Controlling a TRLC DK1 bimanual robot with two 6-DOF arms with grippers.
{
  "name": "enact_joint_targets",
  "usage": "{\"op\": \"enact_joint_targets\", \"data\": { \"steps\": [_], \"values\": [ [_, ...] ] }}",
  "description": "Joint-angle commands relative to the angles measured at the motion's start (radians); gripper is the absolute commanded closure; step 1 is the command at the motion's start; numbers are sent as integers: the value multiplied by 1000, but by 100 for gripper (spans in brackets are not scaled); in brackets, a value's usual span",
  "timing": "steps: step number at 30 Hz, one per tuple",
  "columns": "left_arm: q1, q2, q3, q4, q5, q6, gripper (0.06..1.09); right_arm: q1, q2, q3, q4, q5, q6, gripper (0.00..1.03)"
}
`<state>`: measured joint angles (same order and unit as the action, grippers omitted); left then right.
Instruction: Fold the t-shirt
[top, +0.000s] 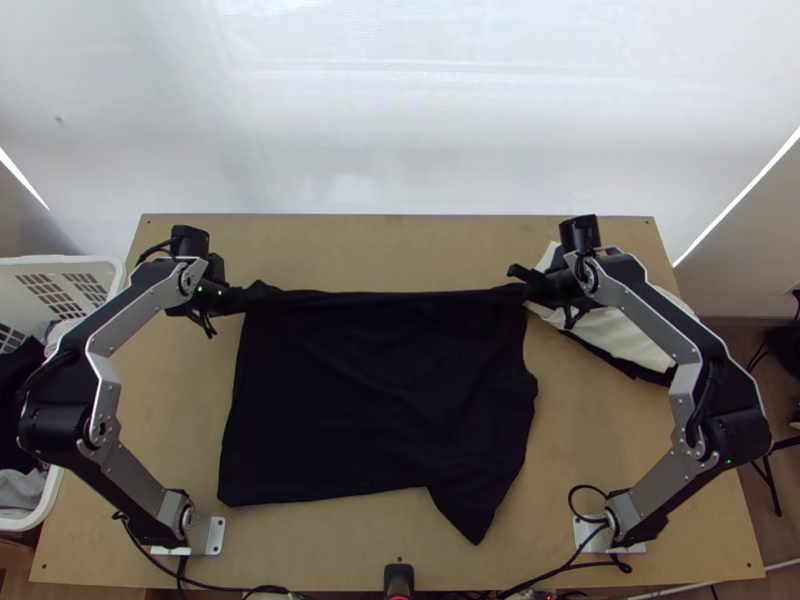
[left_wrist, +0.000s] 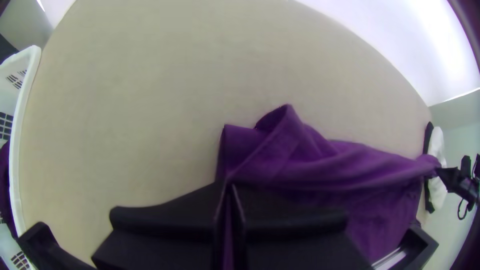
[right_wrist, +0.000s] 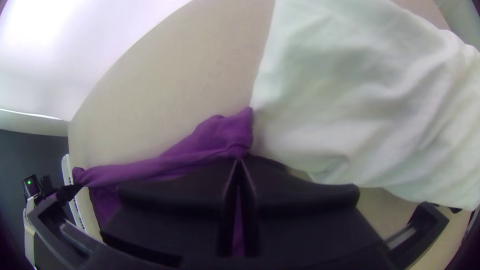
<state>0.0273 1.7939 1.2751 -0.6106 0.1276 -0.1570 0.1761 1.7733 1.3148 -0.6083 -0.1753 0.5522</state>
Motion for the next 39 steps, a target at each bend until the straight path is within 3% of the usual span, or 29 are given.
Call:
{"op": "enact_joint_targets", "data": {
  "steps": [1, 13, 19, 28, 35, 39],
  "values": [
    [20, -67, -26, -72, 4, 66, 105, -7, -17, -28, -21, -1, -15, 100],
    [122, -153, -42, -124, 35, 154, 105, 2, -58, -46, -21, -1, -38, 100],
    [92, -105, 20, -75, 37, 42, 105, 3, -40, 34, -11, -1, -21, 100],
    [52, 153, 352, -34, 12, -208, 105, 6, 137, 278, 15, 26, 57, 100],
    [48, 291, 507, -49, -14, -233, 105, 8, 267, 399, 15, 65, 77, 100],
    [45, 272, 512, -107, -14, -219, 105, 17, 235, 389, -4, 65, 83, 100]
  ]
}}
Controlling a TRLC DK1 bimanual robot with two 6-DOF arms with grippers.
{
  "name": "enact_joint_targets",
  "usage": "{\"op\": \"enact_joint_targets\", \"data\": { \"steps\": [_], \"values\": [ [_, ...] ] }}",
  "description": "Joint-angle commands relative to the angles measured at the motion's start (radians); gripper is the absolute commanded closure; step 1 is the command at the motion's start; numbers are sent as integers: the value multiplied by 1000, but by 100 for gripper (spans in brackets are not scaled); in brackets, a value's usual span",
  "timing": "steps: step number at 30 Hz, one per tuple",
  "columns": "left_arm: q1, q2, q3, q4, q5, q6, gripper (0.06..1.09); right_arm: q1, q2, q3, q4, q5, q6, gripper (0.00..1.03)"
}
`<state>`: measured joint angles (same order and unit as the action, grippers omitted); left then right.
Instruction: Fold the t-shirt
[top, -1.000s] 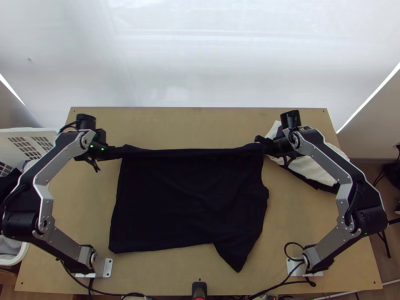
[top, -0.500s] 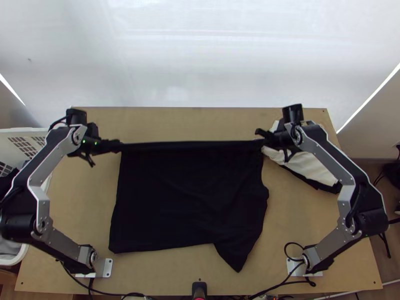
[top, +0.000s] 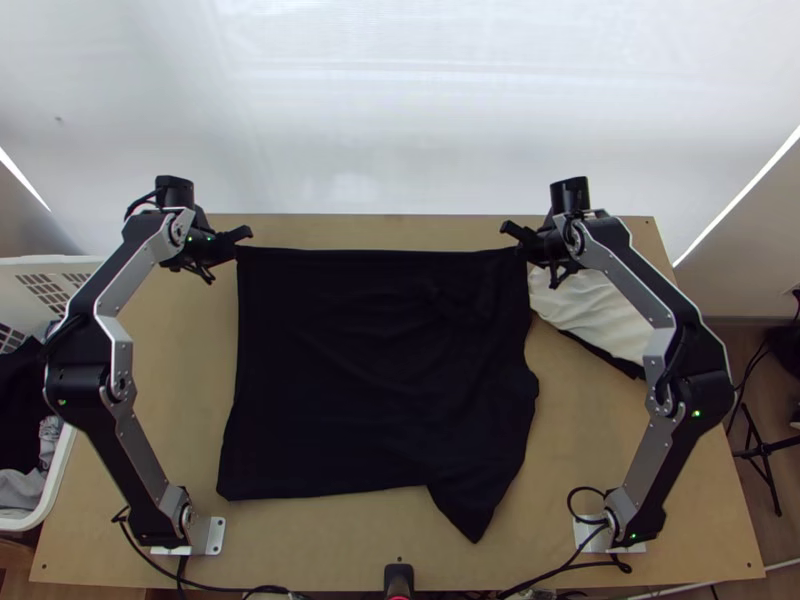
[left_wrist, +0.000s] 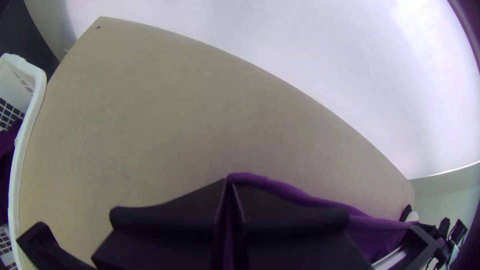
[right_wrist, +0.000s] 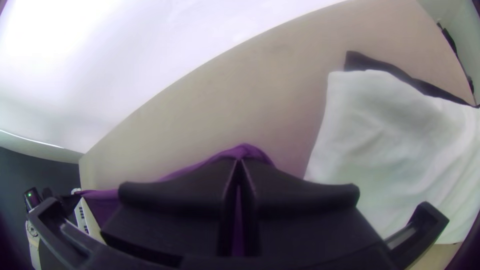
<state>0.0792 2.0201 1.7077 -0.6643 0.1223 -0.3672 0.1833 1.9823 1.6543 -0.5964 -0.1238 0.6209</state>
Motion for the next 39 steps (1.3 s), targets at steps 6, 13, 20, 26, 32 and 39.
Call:
{"op": "enact_joint_targets", "data": {
  "steps": [6, 13, 20, 26, 32, 39],
  "values": [
    [-15, -101, -28, -159, -7, 88, 105, 30, -145, -96, -40, 12, -10, 100],
    [-24, -327, -306, -181, 62, 274, 105, 31, -272, -217, -154, 12, -67, 100],
    [-29, -386, -461, -215, 71, 323, 105, 27, -304, -332, -171, 12, -64, 100],
    [-44, -382, -527, -199, 71, 323, 105, 53, -290, -399, -167, 12, -58, 100],
    [-48, -365, -557, -121, 71, 303, 105, 81, -287, -473, -106, 12, -58, 100],
    [-53, -319, -563, -61, 69, 294, 105, 96, -254, -499, -56, 12, -39, 100]
  ]
}}
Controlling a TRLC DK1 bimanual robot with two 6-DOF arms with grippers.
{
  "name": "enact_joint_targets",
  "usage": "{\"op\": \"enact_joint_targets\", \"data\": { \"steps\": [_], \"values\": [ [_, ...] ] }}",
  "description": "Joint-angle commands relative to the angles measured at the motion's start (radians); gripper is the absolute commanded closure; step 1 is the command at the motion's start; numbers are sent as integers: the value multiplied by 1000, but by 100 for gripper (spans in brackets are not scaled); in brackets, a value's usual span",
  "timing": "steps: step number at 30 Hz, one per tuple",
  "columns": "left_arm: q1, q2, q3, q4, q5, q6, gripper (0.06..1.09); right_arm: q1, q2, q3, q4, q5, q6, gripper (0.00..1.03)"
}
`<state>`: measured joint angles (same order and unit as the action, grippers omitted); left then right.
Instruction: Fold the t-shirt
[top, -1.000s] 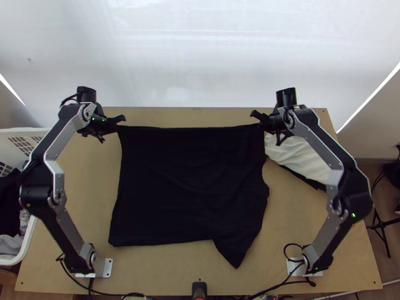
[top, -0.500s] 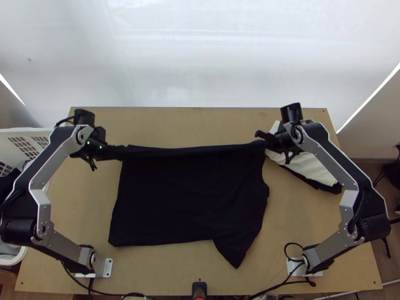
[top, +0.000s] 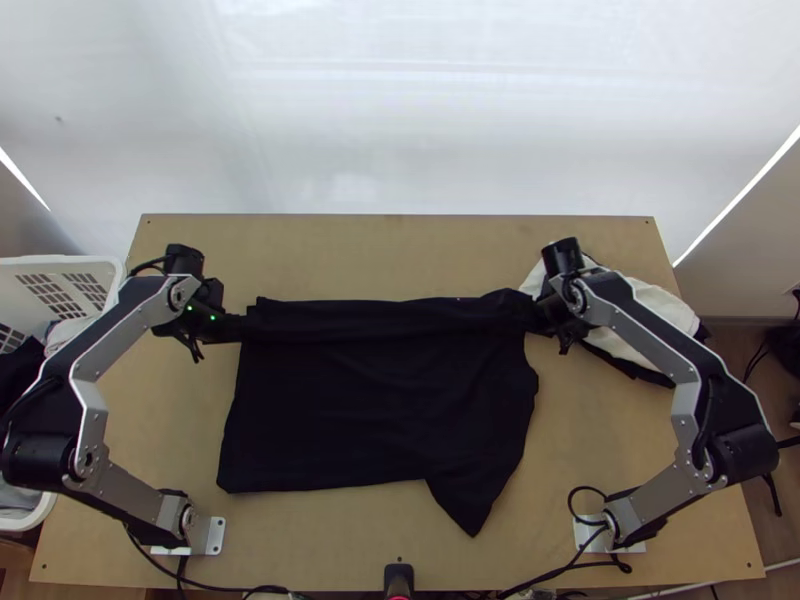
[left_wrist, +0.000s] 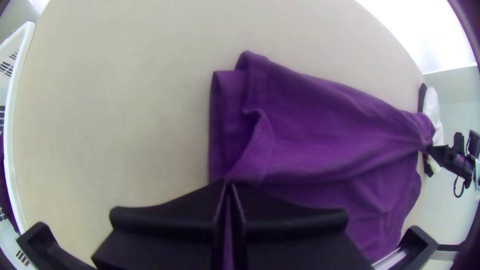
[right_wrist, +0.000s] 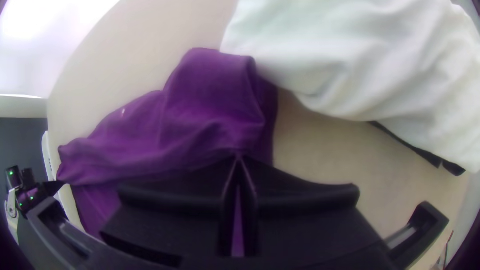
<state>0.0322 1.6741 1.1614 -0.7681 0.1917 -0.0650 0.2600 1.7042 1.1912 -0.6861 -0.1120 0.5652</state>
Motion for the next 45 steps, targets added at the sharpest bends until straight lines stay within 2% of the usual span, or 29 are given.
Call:
{"op": "enact_joint_targets", "data": {
  "steps": [1, 15, 16, 18, 21, 24, 25, 28, 31, 35, 38, 40, 43, 45],
  "values": [
    [-6, 27, -16, 46, 0, -9, 105, 25, 26, -41, 34, 0, 18, 100],
    [-9, 9, -12, 16, 8, 7, 105, 42, 26, -73, 36, 5, -2, 99],
    [-12, -1, -11, 4, 9, 7, 99, 44, 25, -73, 30, 5, -2, 89],
    [-35, -16, -3, -63, 20, 33, 70, 53, 14, -71, -3, 5, -5, 60],
    [-58, -53, -5, -120, 22, 54, 40, 74, -28, -62, -72, 5, -4, 29],
    [-61, -83, 0, -157, 46, 64, 22, 108, -120, -42, -150, 3, 9, 16],
    [-63, -103, 1, -155, 45, 64, 18, 117, -161, -38, -174, 3, 10, 15],
    [-57, -162, 1, -152, 66, 70, 18, 142, -293, -56, -240, 3, 32, 15],
    [-32, -218, -14, -148, 137, 79, 18, 170, -396, -96, -340, -2, 67, 15],
    [-29, -266, -26, -143, 157, 79, 18, 229, -532, -237, -402, -41, 160, 16],
    [-29, -294, -34, -140, 172, 64, 18, 252, -609, -380, -402, -107, 265, 17],
    [-34, -310, -32, -132, 173, 45, 18, 274, -681, -432, -337, -132, 308, 23],
    [-38, -323, -35, -131, 173, 24, 18, 324, -680, -446, -336, -132, 294, 24],
    [-43, -323, -39, -131, 175, 17, 18, 357, -670, -470, -326, -133, 237, 24]
  ]
}}
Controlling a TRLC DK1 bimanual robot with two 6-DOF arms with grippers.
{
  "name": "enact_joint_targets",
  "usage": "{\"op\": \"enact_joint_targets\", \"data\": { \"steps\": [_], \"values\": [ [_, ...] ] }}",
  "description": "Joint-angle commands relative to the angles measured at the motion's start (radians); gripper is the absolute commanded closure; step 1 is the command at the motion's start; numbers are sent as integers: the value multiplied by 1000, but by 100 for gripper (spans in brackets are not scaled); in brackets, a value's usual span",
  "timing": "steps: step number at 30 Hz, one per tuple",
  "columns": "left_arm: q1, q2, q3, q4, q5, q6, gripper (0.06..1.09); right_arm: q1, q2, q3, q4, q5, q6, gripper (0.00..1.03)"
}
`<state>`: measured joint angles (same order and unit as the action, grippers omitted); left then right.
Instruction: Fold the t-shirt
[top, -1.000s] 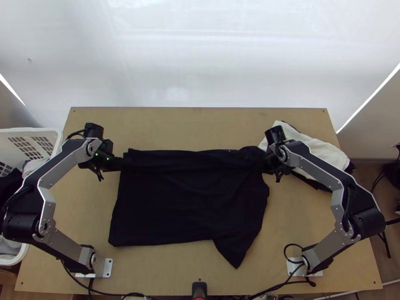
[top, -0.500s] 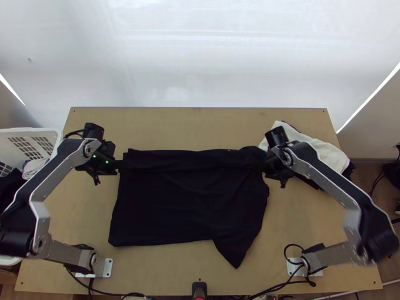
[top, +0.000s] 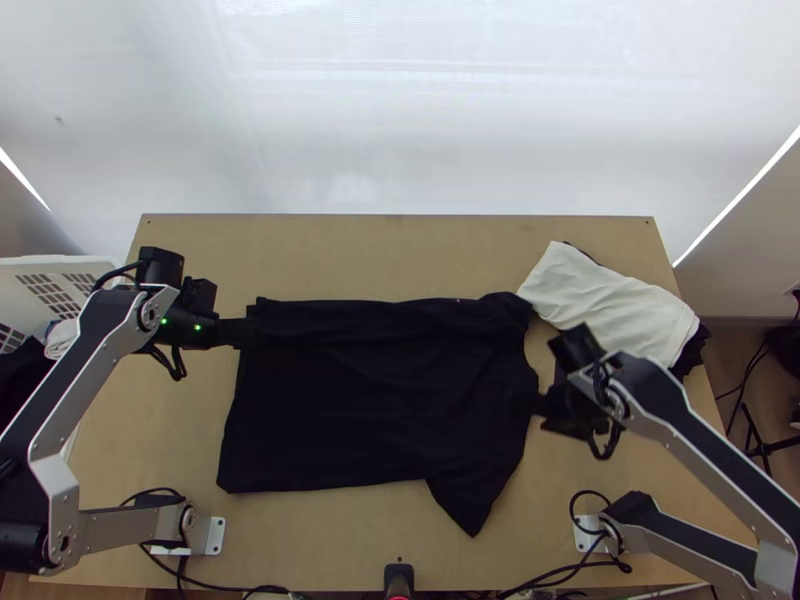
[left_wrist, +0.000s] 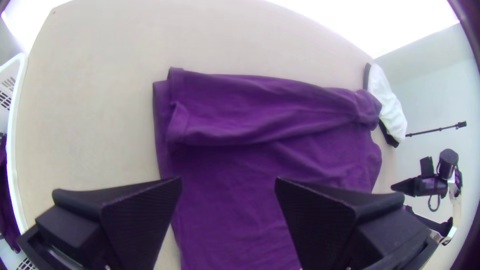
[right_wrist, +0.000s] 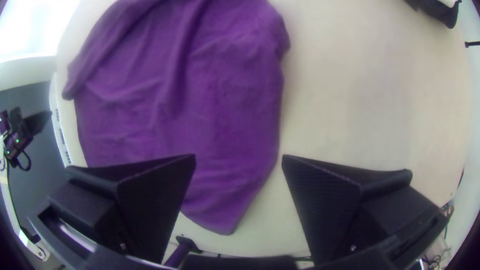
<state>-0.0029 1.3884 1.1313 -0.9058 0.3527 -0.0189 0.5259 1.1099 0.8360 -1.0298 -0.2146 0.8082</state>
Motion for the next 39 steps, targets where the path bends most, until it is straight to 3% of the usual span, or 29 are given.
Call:
{"op": "enact_joint_targets", "data": {
  "steps": [1, 4, 6, 7, 12, 22, 34, 35, 39],
  "values": [
    [-11, -37, -8, 7, 12, -33, 18, 112, -62, -118, 16, -39, -18, 24],
    [-25, -37, -4, 8, 12, -39, 18, 155, -27, -132, 16, -103, -70, 22],
    [-35, -38, 4, 12, 12, -50, 18, 217, -2, -176, 13, -132, -132, 7],
    [-39, -38, 7, 12, 11, -52, 18, 255, 11, -206, 10, -132, -142, 4],
    [-32, -40, 15, 10, 5, -56, 18, 359, 19, -245, -1, -132, -161, 5],
    [-37, -40, 13, 12, 3, -81, 18, 345, 82, -209, 109, -131, -168, 18],
    [-42, -32, 30, 12, 3, -87, 18, 279, 137, -173, 203, -104, -147, 20],
    [-42, -35, 27, 12, 3, -87, 18, 278, 136, -166, 212, -77, -141, 30],
    [-42, -43, -2, -2, -11, -62, 19, 278, 76, -172, 283, 55, -136, 100]
  ]
}}
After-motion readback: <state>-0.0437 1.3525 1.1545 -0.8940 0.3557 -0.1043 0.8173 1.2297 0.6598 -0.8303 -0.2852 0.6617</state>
